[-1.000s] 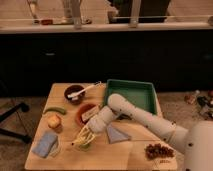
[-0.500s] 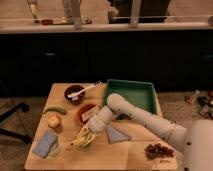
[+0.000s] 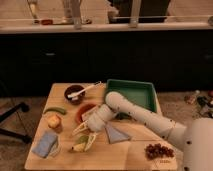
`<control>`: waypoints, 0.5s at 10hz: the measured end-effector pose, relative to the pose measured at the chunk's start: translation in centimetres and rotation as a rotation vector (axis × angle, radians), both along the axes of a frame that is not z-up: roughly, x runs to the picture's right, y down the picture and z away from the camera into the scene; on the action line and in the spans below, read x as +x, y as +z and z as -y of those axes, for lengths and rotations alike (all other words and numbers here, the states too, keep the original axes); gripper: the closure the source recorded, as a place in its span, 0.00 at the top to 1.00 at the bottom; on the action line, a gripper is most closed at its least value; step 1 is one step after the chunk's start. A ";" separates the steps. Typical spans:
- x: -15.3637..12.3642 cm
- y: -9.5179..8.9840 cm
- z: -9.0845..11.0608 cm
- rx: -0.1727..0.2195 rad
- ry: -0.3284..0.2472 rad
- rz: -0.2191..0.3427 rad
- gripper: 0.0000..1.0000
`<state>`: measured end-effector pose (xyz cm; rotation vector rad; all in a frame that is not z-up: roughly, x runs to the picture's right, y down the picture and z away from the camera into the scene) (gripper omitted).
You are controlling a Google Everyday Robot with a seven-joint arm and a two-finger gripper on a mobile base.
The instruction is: Place banana in plastic cup
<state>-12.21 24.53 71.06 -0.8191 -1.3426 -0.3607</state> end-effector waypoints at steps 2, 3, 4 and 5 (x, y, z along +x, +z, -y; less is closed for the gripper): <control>0.1 -0.2 0.3 0.008 -0.004 -0.004 0.80; 0.3 -0.2 0.4 0.014 0.000 -0.012 0.80; 0.8 0.0 0.7 0.022 0.006 -0.023 0.80; 1.3 0.2 1.0 0.031 0.012 -0.032 0.80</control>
